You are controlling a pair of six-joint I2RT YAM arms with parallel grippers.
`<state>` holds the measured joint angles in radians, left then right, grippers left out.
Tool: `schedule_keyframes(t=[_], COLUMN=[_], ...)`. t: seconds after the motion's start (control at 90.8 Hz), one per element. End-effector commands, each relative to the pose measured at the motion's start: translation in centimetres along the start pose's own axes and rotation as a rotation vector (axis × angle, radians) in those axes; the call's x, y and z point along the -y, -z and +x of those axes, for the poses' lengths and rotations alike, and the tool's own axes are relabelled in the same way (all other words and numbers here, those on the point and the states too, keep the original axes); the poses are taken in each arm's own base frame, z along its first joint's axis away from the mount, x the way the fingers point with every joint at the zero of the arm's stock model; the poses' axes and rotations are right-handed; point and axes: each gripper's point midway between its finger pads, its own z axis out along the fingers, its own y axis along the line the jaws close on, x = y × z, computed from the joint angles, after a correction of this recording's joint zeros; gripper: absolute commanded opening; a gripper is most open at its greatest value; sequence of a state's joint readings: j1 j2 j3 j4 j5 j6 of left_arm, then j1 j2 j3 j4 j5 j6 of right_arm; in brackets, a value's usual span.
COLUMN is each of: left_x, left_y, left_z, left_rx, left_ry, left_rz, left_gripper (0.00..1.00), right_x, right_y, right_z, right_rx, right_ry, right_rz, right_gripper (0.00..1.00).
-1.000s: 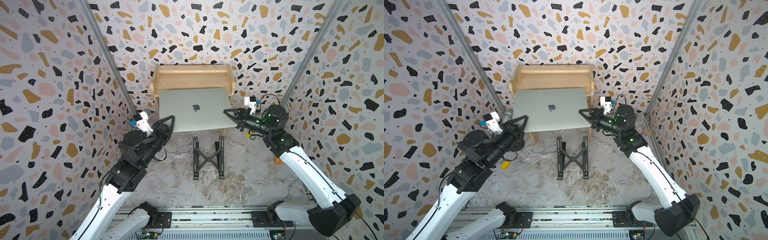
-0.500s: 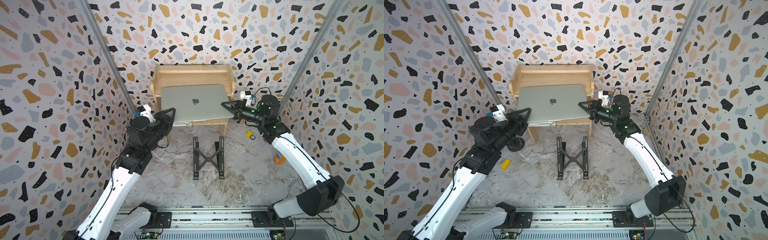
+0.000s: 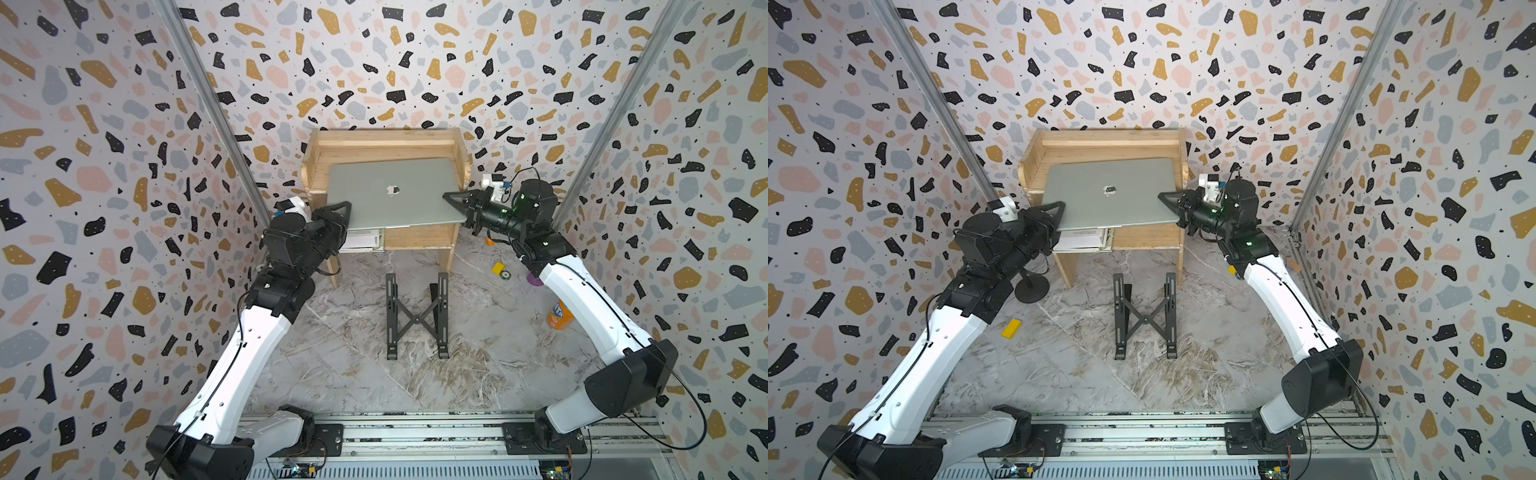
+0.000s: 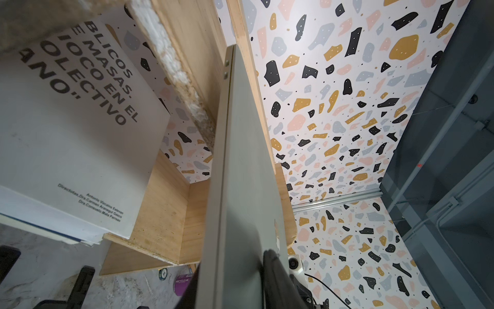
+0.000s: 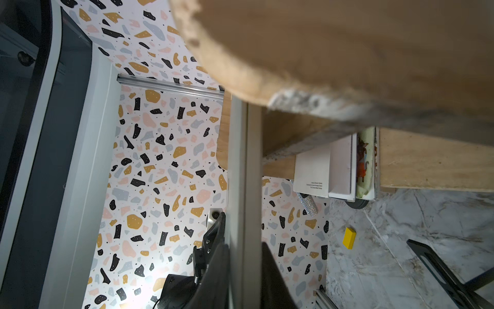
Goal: Close the laptop lid and set it aside
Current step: Place the laptop on the shelf.
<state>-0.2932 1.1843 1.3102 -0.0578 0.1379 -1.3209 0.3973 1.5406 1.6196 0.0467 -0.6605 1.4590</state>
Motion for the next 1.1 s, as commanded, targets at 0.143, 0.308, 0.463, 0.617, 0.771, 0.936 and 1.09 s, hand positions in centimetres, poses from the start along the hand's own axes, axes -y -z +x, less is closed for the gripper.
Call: schedule_keyframes(t=[0.143, 0.308, 0.463, 0.617, 0.771, 0.936, 1.09], left_x=[6.2, 6.9, 7.3, 7.0, 5.9, 4.7, 3.5], left_y=[-0.2, 0.6, 1.5, 2.5, 3.0, 3.2, 3.3], left_z=[1.6, 0.9, 0.5, 0.4, 0.1, -0.2, -0.8], left_rx=[-0.132, -0.11, -0.096, -0.083, -0.067, -0.058, -0.042], left_ry=[0.008, 0.001, -0.01, -0.028, -0.031, -0.027, -0.024], left_rz=[0.242, 0.259, 0.272, 0.26, 0.225, 0.188, 0.155], left_gripper=[0.42, 0.6, 0.71, 0.78, 0.83, 0.88, 0.89], right_x=[-4.9, -4.4, -4.1, -3.9, -3.8, -3.6, -3.6], right_y=[-0.7, -0.9, -1.0, -1.0, -1.1, -1.0, -0.4], right_z=[3.2, 2.5, 2.1, 1.5, 0.9, 0.2, -0.7], right_rx=[-0.09, -0.062, -0.037, -0.005, 0.019, 0.04, 0.07], right_ry=[0.057, 0.004, -0.046, -0.077, -0.096, -0.117, -0.13], right_rz=[-0.108, -0.103, -0.107, -0.106, -0.106, -0.109, -0.111], right_gripper=[0.0, 0.0, 0.0, 0.0, 0.0, 0.0, 0.0])
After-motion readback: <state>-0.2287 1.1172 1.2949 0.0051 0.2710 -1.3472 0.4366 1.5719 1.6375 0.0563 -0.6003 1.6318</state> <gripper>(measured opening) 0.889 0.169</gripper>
